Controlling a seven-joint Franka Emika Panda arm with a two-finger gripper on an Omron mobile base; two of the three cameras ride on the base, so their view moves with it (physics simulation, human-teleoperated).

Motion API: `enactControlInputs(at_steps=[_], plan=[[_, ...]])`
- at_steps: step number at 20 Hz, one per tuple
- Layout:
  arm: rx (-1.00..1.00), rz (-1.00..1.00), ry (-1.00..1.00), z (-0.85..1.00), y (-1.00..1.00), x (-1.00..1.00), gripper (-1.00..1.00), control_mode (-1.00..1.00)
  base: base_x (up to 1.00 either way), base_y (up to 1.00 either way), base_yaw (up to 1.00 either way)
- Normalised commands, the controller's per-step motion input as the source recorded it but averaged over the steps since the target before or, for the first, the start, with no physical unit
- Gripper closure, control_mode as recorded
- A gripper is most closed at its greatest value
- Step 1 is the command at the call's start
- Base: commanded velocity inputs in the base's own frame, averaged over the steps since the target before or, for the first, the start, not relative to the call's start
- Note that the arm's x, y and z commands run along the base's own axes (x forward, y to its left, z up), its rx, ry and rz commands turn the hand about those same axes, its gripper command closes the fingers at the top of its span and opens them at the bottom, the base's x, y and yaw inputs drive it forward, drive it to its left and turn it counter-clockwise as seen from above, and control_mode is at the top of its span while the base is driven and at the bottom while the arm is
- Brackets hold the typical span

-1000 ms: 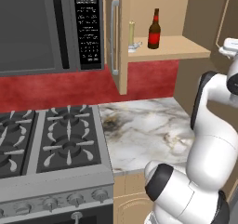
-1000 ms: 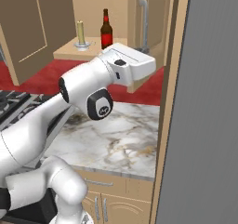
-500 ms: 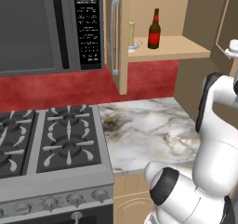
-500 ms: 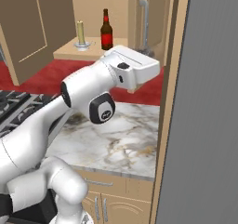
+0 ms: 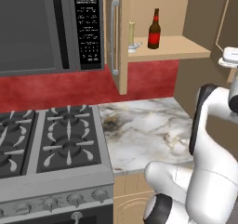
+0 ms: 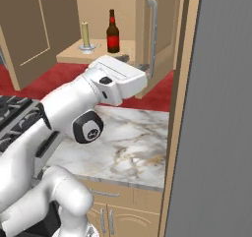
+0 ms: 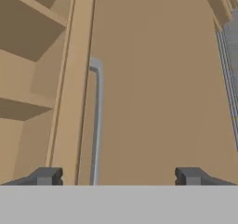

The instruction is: Get the candle and the beer from the cabinet and move them to the dining counter.

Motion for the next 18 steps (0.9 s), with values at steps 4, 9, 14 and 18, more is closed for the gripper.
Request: enactControlInputs(at_steps=[4,9,14,18], plan=[[-0.04,0.05,0.00,0.00,0.90,-0.67,-1.00,-1.00,0.00,0.00,0.00],[0.00,0.01,0.00,0.02,0.92,-0.10,-1.00,-1.00,0.00,0.00,0.00],[0.00,0.00,0.00,0.26,0.63,0.31,-1.00,-1.00,0.00,0.00,0.00],[0.04,-0.09,0.01,0.27,0.13,0.59,-1.00,-1.00,0.00,0.00,0.00]])
